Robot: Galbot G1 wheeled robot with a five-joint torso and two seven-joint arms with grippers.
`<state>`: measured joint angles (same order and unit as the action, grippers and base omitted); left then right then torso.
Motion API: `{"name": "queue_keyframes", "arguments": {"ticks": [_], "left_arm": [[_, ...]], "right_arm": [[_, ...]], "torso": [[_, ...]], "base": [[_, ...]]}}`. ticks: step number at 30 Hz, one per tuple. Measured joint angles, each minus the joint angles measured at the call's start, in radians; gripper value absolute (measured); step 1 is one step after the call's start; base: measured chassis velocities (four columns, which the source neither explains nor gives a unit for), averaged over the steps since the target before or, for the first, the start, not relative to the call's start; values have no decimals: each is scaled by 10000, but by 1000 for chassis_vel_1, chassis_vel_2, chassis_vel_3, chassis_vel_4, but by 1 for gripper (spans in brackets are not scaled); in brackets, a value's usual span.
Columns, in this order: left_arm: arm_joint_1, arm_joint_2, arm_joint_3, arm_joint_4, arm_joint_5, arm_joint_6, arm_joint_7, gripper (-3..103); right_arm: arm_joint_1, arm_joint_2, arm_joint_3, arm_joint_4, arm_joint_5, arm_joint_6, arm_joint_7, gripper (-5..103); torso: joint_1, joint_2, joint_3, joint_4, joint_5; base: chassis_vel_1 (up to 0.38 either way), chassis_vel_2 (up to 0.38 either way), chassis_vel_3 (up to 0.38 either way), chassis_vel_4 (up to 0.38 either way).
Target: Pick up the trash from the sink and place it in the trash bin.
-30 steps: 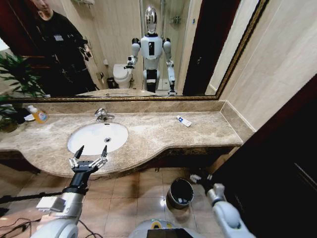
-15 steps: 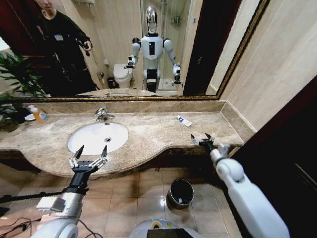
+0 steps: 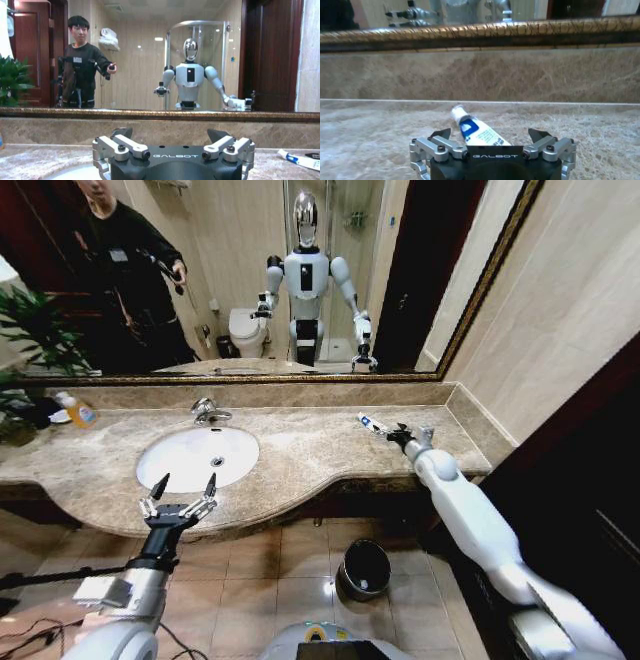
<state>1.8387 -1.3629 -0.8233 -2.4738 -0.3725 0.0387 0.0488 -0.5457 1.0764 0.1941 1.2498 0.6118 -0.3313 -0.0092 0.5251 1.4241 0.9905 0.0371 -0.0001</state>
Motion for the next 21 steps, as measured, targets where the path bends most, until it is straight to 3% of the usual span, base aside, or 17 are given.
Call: {"name": "queue_keyframes", "arguments": {"ticks": [10, 12, 21], "left_arm": [[0, 0, 0, 0, 0, 0, 0, 100], [-1, 0, 0, 0, 0, 0, 0, 100], [0, 0, 0, 0, 0, 0, 0, 100]], "right_arm": [[232, 60, -66, -950, 52, 67, -167, 102], [186, 61, -63, -931, 72, 67, -167, 99], [-62, 143, -33, -485, 66, 68, 39, 62]], "torso": [[-1, 0, -1, -3, -1], [-1, 0, -1, -3, 1], [-1, 1, -1, -3, 0]], "base": [[0, 0, 0, 0], [0, 0, 0, 0], [0, 0, 0, 0]]}}
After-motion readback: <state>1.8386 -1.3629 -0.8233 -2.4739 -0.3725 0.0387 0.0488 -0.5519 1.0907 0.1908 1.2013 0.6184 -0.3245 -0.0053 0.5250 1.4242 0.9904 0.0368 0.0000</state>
